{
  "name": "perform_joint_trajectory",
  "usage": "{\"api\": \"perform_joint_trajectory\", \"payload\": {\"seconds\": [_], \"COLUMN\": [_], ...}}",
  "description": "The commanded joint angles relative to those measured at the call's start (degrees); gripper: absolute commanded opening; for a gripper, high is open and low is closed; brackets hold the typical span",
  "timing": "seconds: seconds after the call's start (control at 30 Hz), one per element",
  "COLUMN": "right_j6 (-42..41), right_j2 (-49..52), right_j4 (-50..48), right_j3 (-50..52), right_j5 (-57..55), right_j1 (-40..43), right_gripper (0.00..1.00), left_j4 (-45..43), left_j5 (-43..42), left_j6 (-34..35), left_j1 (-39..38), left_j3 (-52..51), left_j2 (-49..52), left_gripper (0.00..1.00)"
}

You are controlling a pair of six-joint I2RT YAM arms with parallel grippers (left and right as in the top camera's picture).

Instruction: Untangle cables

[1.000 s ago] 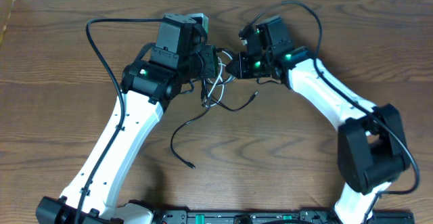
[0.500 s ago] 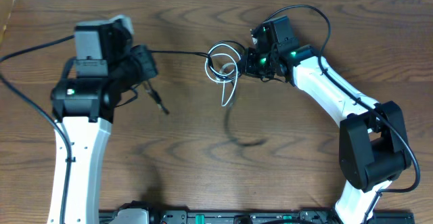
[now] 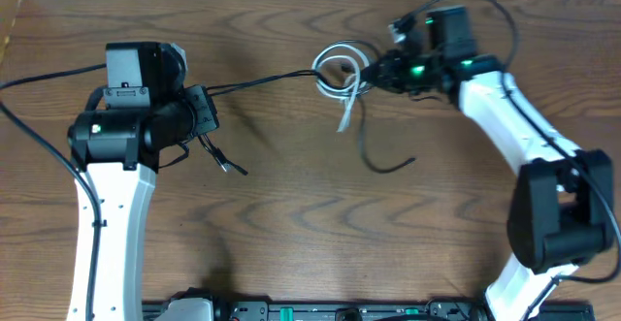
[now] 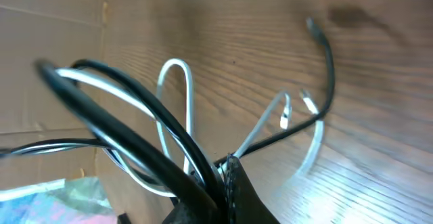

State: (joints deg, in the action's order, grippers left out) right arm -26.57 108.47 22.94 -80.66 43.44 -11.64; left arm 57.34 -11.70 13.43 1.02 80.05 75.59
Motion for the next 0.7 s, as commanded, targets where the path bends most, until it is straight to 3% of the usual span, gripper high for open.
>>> {"api": "perform_joint_trajectory", "payload": {"seconds": [0.0, 0.27, 0.4, 0.47, 0.53, 0.67], "right_j6": [6.4, 9.9, 11.3, 12.4, 12.6, 13.0], "right_j2": [-3.3, -3.3, -3.3, -3.3, -3.3, -3.3], "right_j4": [2.1, 5.4, 5.4, 5.4, 5.1, 4.7], "right_j3": [-0.7, -0.7, -0.7, -0.7, -0.7, -0.7], "right_j5": [2.4, 0.2, 0.3, 0.7, 0.7, 0.7], "right_j1": [2.7, 3.0, 2.9, 2.6, 2.0, 1.3], "right_gripper": [0.01, 0.01, 0.01, 0.01, 0.01, 0.01], "left_j4": [0.5, 1.1, 0.7, 0.0, -0.9, -2.2], "left_j5": [3.4, 2.6, -3.7, -8.1, -12.8, -16.4], "left_j6": [-0.4, 0.4, -3.1, -6.9, -11.0, -14.3], "left_j1": [0.5, 0.3, -0.8, -2.0, -4.5, -8.8], "left_j3": [0.1, 0.0, 0.0, 0.0, 0.0, 0.0], "left_j2": [2.3, 10.1, 13.0, 13.7, 13.8, 13.8], "left_gripper": [0.13, 0.14, 0.17, 0.27, 0.45, 0.62]}}
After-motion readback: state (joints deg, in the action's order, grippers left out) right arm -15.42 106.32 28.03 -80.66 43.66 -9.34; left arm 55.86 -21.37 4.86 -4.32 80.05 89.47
